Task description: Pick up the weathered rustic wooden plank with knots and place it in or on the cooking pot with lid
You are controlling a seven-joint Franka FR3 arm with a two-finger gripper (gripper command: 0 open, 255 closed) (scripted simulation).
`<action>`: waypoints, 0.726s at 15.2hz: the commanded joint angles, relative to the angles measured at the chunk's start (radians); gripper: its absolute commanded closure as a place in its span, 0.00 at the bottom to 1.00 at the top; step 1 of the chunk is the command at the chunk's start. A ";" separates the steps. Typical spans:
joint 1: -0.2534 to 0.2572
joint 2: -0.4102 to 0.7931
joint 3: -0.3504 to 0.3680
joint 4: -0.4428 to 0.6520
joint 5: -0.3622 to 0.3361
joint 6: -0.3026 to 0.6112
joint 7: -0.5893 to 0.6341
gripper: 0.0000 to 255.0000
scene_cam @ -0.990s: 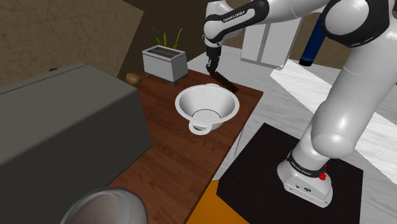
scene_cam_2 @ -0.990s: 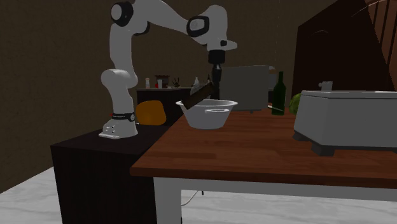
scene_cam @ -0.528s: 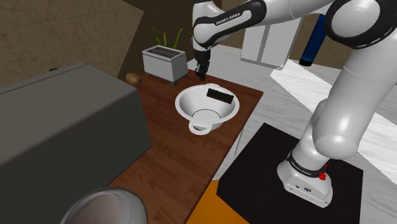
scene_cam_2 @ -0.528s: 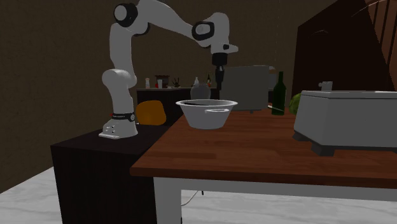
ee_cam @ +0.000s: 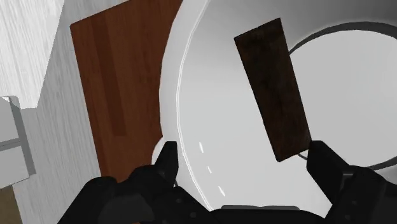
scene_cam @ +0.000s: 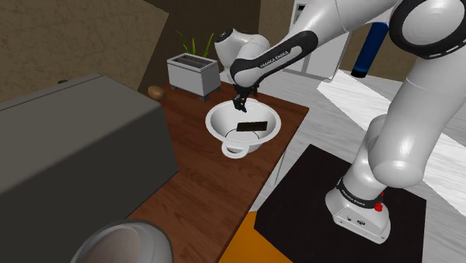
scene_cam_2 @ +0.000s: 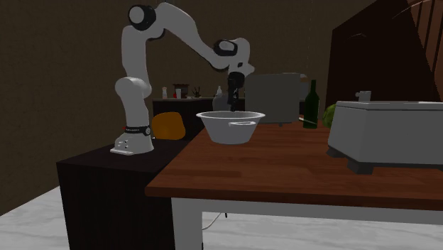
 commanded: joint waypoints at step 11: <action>0.013 0.030 -0.004 -0.131 -0.212 -0.032 0.325 0.00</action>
